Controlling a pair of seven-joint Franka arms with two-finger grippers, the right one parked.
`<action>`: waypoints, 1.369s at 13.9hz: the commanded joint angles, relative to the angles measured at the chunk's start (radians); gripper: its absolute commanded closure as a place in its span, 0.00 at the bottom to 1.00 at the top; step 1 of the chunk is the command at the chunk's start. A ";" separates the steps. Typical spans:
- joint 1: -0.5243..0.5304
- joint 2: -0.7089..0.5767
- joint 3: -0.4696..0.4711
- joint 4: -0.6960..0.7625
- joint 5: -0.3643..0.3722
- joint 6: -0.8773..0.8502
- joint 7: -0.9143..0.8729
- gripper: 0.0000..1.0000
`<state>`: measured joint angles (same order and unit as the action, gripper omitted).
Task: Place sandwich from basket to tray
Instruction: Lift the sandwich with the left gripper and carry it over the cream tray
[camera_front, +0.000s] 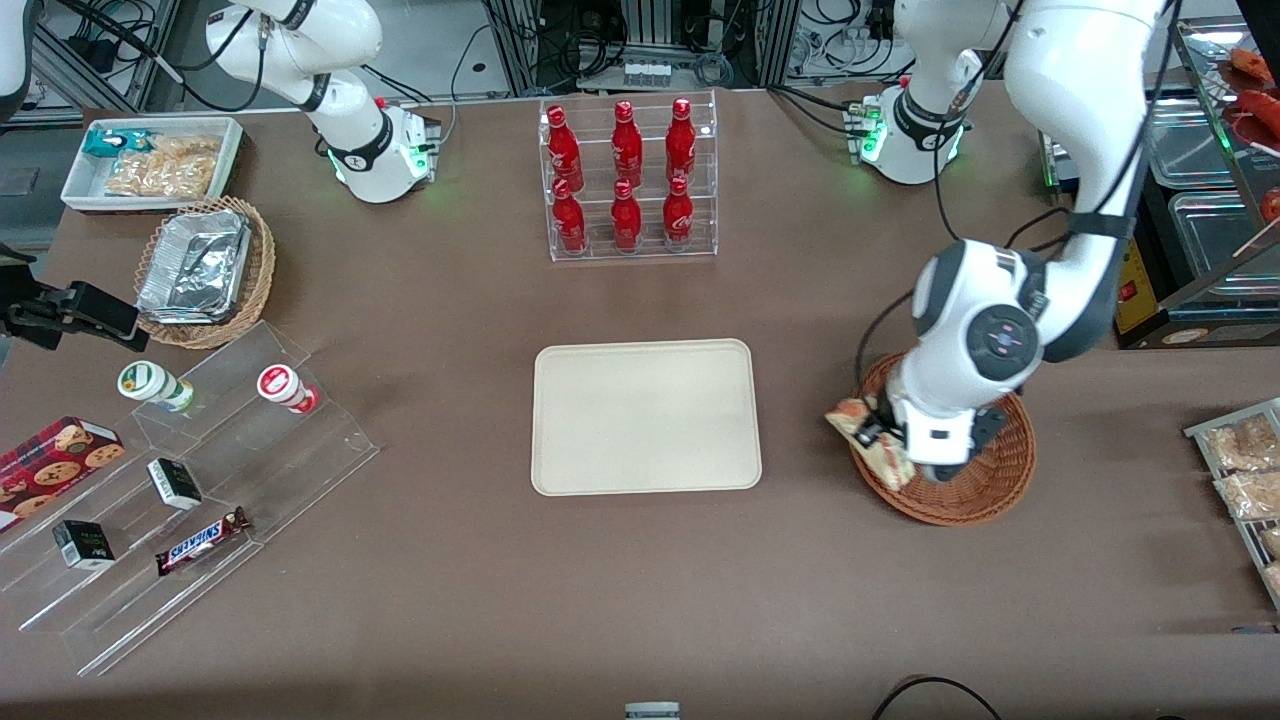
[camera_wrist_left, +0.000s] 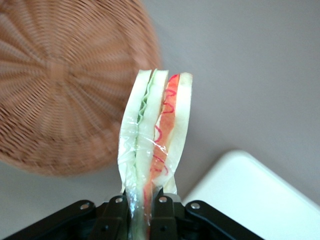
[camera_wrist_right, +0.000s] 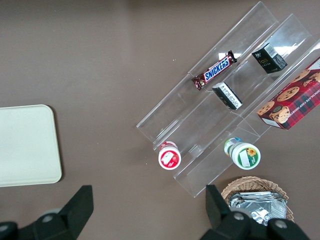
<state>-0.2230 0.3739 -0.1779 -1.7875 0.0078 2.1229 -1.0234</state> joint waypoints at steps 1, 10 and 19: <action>-0.143 0.017 0.015 0.046 0.004 -0.021 0.016 0.89; -0.423 0.351 0.018 0.351 0.006 -0.009 -0.012 0.85; -0.447 0.399 0.021 0.391 0.248 0.005 -0.056 0.00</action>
<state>-0.6543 0.7687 -0.1735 -1.4292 0.2172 2.1308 -1.0541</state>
